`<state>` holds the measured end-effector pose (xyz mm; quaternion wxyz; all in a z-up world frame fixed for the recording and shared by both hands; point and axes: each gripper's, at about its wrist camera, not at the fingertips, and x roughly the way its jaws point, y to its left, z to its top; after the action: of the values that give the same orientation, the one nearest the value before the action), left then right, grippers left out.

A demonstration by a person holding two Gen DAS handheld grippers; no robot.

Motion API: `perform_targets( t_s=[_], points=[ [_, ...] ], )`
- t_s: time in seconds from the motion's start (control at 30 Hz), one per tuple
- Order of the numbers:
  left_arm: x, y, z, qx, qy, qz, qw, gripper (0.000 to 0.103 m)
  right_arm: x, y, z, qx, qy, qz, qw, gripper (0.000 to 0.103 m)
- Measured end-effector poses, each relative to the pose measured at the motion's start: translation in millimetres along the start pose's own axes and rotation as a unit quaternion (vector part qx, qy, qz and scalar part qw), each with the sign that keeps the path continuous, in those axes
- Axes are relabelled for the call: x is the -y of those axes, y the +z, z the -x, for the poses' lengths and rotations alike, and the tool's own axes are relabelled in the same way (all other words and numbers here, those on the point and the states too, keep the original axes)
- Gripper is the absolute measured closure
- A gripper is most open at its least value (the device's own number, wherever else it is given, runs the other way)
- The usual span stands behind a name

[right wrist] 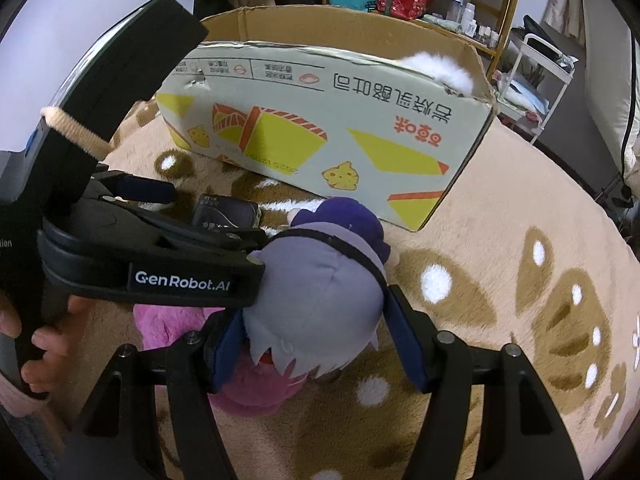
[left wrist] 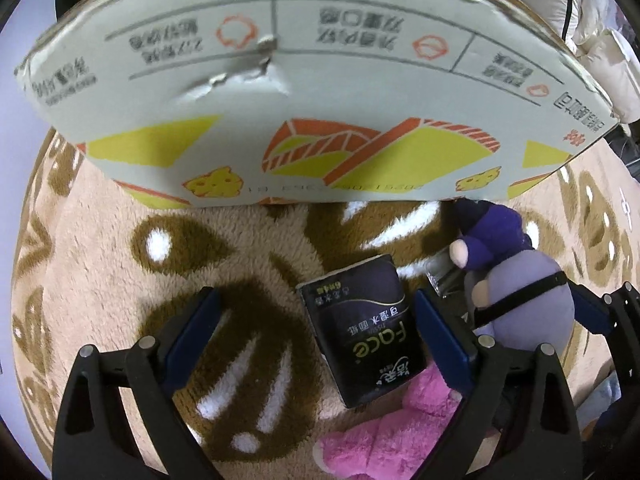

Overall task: Organize soft objects
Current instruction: 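Grasp the black tissue pack with the left tool while the right tool grasps the white-haired doll, then lift the tissue pack with the left tool while the right tool carries the doll over the box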

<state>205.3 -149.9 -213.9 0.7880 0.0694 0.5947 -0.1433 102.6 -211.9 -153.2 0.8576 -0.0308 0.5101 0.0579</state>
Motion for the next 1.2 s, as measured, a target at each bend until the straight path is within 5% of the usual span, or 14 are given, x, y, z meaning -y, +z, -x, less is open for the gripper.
perform_targets(
  t_s=[0.57, 0.77, 0.9, 1.2],
  points=[
    [-19.7, -20.1, 10.7, -0.002, -0.005, -0.006, 1.0, 0.018, -5.8, -1.2, 0.4, 0.01, -0.012, 0.009, 1.0, 0.033],
    [-37.9, -17.6, 20.2, 0.0, 0.02, 0.014, 0.9997, 0.058, -9.3, -1.1, 1.6, 0.018, -0.025, 0.024, 0.999, 0.034],
    [-53.0, -20.9, 30.9, 0.008, -0.01, 0.041, 0.9991, 0.058, -8.1, 0.4, 2.6, 0.024, -0.024, 0.023, 0.999, 0.034],
    [-78.2, -33.7, 66.5, 0.064, 0.008, 0.074, 0.9951, 0.058, 1.2, 7.1, 14.0, 0.052, 0.008, -0.015, 0.999, 0.035]
  ],
)
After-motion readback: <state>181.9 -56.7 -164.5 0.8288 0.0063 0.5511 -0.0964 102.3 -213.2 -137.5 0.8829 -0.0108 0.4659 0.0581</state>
